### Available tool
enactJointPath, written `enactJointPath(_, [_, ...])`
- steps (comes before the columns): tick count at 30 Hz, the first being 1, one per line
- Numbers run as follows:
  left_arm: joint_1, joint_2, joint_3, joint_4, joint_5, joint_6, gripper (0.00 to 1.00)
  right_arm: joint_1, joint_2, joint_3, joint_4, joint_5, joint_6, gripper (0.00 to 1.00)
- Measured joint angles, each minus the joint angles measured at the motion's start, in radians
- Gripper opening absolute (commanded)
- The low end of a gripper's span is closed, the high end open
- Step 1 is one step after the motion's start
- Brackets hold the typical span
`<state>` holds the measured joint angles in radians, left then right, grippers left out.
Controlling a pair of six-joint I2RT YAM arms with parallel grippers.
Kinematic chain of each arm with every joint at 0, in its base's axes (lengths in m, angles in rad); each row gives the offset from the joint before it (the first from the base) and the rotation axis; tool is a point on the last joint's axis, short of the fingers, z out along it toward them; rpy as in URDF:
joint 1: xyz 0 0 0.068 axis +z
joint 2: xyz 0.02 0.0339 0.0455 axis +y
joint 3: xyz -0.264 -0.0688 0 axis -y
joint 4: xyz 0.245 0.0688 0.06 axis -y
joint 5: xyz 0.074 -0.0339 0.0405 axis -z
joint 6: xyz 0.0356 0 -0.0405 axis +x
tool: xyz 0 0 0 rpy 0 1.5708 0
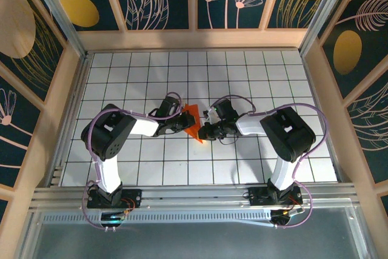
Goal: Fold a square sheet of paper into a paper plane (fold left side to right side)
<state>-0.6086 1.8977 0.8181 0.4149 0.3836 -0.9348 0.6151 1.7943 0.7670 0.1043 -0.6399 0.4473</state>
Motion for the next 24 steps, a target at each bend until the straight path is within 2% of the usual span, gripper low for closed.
enactJointPath(7, [0.004, 0.001, 0.007, -0.013, 0.000, 0.010, 0.00, 0.000, 0.003, 0.008, -0.013, 0.002, -0.012, 0.00])
enactJointPath(15, [0.074, 0.008, 0.027, -0.033, -0.017, 0.033, 0.00, 0.000, 0.004, 0.011, -0.019, 0.002, -0.023, 0.00])
enactJointPath(24, [0.114, 0.064, 0.116, -0.076, 0.024, 0.061, 0.00, 0.002, 0.004, 0.011, -0.020, 0.004, -0.023, 0.00])
